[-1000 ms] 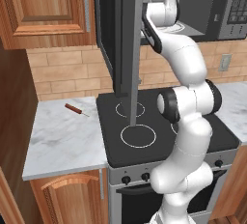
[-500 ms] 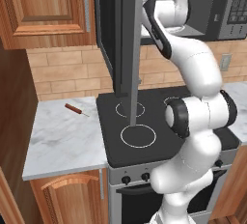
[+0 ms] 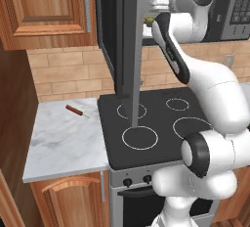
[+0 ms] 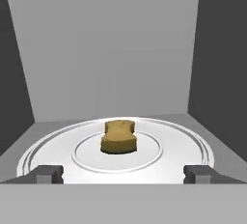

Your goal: Place the sponge inside the microwave to prepare for sanitizing.

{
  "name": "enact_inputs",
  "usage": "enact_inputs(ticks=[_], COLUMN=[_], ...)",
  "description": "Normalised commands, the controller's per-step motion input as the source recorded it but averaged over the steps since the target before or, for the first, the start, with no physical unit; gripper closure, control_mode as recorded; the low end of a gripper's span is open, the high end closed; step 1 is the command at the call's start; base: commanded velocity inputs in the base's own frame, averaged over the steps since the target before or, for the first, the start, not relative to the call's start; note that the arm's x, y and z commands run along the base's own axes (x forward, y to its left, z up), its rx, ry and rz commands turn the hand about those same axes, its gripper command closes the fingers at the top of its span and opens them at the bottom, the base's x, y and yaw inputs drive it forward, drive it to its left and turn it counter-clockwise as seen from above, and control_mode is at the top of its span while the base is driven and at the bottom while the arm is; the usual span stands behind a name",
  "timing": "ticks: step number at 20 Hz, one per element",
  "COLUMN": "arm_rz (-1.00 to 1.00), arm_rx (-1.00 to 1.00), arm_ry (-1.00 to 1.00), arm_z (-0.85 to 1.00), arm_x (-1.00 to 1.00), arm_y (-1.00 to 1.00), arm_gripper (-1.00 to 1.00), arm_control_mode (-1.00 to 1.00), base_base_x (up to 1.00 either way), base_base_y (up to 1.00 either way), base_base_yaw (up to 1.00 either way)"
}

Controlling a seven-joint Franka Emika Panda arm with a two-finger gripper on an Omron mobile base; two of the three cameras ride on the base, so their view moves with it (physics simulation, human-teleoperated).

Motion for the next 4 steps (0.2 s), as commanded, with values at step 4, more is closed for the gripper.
enact_inputs(ticks=[4], arm_rz=[0.01], arm_rx=[0.00], arm_ry=[-0.08], arm_z=[0.28], arm_x=[-1.00], arm_y=[0.00], arm_gripper=[-1.00], arm_control_mode=[-1.00], base_base_x=[0.00], base_base_y=[0.00], base_base_yaw=[0.00])
